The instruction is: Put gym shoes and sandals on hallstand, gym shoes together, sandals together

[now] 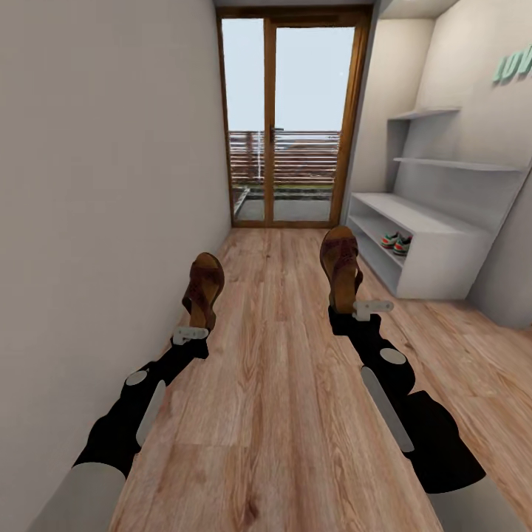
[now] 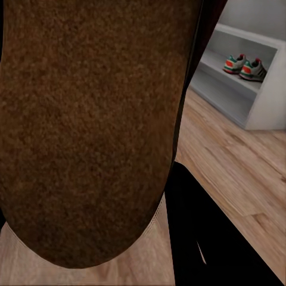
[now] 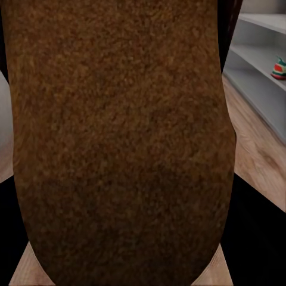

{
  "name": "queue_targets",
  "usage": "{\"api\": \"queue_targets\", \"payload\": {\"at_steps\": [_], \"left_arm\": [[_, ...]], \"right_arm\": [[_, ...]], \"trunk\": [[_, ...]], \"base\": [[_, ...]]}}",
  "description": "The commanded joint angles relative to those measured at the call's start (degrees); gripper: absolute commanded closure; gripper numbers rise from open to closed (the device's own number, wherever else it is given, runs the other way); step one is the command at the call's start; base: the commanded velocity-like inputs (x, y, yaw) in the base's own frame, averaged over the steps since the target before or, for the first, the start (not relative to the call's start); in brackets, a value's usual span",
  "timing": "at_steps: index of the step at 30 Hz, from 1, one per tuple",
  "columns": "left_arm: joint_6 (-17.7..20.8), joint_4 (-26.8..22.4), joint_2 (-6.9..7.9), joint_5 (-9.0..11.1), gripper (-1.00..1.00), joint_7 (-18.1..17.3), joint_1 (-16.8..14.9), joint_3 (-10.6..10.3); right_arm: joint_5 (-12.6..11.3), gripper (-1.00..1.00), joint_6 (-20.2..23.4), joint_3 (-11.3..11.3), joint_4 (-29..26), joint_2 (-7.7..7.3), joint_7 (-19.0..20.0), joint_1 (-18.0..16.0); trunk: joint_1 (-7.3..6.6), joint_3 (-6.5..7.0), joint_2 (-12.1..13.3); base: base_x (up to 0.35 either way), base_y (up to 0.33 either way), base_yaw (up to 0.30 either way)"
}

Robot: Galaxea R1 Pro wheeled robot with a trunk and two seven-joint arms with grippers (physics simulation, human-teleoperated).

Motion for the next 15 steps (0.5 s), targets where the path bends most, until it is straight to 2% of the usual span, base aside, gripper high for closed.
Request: {"api": "queue_targets", "payload": {"at_steps": [1,15], "left_arm": [[0.5,-0.1,-0.02,0.4,1.00,-0.4,0.0,0.1],[0.5,-0.1,-0.02,0.4,1.00,-0.4,0.0,0.1]], "right_arm": [[-0.5,1.00,0.1,0.2,-0.1,-0.07,-0.6,-0.1],[-0.5,1.00,0.2,0.2,-0.1,-0.06,-0.6,-0.1]], "trunk": [[0.02,-0.06,0.0],[0.02,-0.06,0.0]], "base": [[0.348,0.000,0.000],[0.348,0.000,0.000]]}}
